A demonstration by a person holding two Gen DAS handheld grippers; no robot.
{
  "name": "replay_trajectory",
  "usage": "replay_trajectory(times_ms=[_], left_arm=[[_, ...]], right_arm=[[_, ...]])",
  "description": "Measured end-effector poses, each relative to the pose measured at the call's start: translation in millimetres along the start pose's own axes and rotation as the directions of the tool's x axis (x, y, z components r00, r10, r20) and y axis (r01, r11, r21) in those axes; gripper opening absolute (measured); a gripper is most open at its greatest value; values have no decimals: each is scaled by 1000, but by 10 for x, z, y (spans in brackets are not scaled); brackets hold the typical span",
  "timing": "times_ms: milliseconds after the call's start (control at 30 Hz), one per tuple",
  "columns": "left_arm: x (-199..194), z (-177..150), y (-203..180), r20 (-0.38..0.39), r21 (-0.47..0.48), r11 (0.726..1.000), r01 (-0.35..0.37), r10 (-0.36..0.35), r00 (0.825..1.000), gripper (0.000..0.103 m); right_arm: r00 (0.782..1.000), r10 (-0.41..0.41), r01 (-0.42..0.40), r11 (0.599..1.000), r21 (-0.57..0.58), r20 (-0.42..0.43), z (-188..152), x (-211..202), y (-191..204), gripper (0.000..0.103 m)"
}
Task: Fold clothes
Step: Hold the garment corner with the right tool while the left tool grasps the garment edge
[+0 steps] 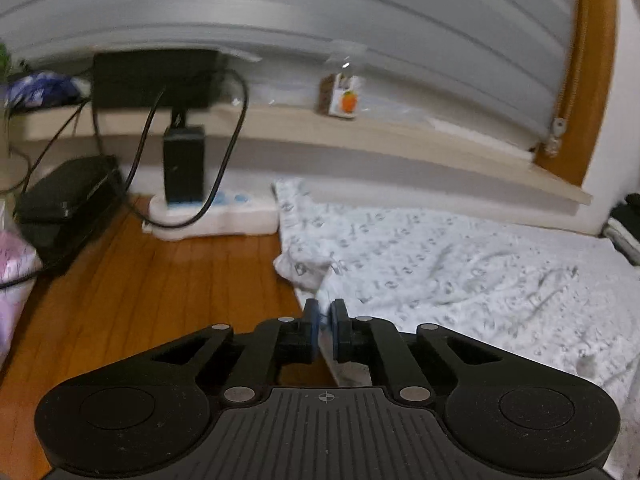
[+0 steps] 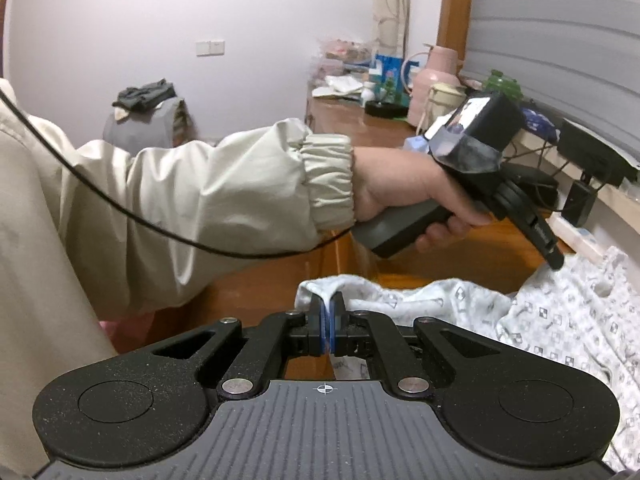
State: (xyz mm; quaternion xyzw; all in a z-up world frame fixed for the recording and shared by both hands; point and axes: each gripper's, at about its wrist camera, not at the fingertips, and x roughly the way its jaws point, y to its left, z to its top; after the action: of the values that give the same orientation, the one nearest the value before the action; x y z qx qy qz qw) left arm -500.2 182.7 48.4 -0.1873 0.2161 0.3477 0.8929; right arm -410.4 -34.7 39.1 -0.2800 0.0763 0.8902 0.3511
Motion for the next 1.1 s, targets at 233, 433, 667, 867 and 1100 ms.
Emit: replay_trajectory(times_ms=[233,433,667,867,1100], left_arm=[[-122,-94,139,-3,-80,988,132,-133,991,39],[-27,-113,-10,-51,-18,985,174,-175,983,8],[-294,150,-256,179,27,993,119,-122,976,14],[-179,-17,-238,50,55,998,43,-46,998,46],[-508,-438,-22,3,-23,993,114,-114,993,46]], right_arm=[[1000,-4,4,1000,19,15,-2,-27,-68,3],[1000,-20,20,999,27,7,-69,12,-131,3],[1000,-7,7,1000,27,2,-107,22,-119,3],[1000,-18,18,999,32,10,-123,15,-131,3],[998,-59,58,997,56,15,-158,-30,-226,3]])
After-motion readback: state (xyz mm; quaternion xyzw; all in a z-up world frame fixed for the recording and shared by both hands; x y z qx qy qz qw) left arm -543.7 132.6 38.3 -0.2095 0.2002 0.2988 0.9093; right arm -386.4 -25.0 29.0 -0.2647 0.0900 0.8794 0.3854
